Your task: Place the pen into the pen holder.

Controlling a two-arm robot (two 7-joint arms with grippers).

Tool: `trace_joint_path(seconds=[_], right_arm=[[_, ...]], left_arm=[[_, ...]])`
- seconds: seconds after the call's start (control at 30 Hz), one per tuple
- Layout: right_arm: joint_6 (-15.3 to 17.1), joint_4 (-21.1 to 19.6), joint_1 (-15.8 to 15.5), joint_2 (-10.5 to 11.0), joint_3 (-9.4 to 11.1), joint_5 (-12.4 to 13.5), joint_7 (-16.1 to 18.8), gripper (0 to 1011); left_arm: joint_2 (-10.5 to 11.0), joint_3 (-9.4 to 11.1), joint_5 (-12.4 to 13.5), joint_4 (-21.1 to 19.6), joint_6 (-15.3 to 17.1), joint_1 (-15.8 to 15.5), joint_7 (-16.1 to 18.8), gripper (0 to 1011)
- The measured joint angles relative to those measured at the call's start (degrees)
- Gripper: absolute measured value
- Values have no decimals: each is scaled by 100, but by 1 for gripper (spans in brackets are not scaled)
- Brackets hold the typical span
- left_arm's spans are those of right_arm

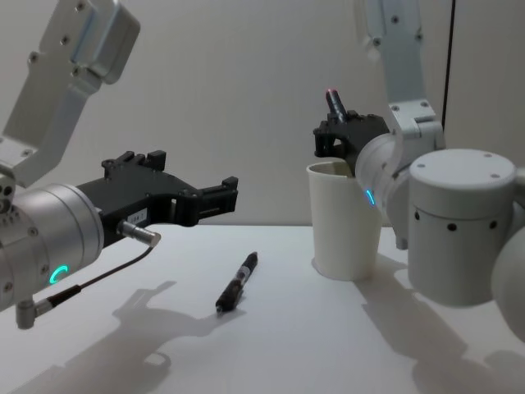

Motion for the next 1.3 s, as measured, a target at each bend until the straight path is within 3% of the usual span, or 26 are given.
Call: trace_joint_path(seconds=[0.27,0.93,1.0,1.13,1.3], right_arm=[[-24,-11,-26,4,16,0,34,217],[-40,-27,-46,9,33,-2,64,859],[-34,-49,-51,10,38,-2,76,874],[72,-242,-89,46,72,28,181,998],[277,-620,-159,131,175,171,402,1001]], left_arm=[[-1,0,0,0,0,0,0,1003],[0,0,0,0,0,0,0,1003],[0,0,0,0,0,0,0,1003],[0,0,0,0,0,0,0,1003],[0,0,0,0,0,0,0,1003]])
